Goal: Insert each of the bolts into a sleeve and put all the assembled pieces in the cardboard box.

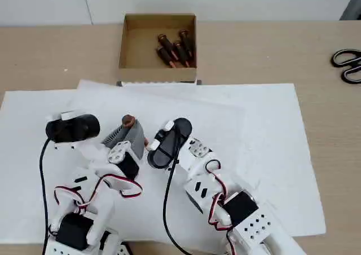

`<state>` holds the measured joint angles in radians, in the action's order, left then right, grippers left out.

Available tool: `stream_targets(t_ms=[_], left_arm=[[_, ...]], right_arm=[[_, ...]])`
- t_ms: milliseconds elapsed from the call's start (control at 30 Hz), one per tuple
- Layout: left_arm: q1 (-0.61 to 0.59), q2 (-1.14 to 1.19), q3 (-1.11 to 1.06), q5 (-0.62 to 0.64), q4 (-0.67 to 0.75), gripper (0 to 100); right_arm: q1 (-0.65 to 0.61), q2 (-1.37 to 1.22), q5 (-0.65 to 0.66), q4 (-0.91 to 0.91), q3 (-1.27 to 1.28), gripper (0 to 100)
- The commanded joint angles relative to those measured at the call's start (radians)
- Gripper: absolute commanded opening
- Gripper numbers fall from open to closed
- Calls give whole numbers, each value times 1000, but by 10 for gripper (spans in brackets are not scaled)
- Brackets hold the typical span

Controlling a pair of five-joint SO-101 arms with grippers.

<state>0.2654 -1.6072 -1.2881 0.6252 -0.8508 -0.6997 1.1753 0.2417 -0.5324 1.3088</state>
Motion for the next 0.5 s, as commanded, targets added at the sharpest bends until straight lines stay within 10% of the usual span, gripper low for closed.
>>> stream_targets(t_ms=[0, 467], left_arm=[[-2, -15, 44, 32, 15, 6], [-109, -17, 42, 103, 64, 6]], right_arm=[[-5, 4, 3, 24, -6, 3], [-74, 4, -69, 30, -6, 3]])
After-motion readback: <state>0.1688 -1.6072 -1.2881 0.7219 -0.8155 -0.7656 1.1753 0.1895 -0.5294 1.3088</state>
